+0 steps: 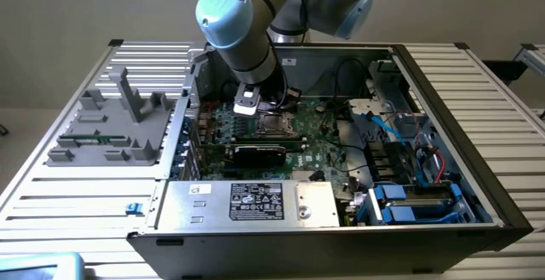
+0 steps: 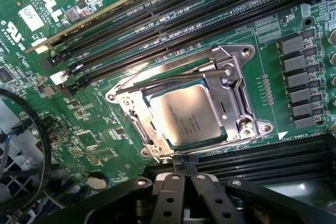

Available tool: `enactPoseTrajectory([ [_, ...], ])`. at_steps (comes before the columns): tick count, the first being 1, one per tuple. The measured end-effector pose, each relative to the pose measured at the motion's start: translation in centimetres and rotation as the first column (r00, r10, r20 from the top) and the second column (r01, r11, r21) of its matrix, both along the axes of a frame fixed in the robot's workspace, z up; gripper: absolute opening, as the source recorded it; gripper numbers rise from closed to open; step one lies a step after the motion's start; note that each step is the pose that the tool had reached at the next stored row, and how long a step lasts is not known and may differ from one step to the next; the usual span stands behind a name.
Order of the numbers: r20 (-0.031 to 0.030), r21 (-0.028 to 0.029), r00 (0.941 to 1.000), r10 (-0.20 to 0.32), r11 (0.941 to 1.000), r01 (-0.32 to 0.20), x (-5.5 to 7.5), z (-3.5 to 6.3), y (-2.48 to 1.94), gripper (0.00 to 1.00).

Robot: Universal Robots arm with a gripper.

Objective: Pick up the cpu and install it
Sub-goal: 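Install the first cpu locking lever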

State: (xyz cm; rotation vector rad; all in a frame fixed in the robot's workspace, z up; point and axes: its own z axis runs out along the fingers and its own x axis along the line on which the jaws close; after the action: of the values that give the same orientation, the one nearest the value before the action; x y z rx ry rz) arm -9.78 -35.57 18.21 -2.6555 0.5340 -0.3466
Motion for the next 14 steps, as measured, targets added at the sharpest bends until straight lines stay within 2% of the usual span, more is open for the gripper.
enactPoseTrajectory([
  [14, 0.0000, 0.0000, 1.0000, 0.000, 1.0000, 0.000, 0.11, 0.00, -0.08, 0.11],
])
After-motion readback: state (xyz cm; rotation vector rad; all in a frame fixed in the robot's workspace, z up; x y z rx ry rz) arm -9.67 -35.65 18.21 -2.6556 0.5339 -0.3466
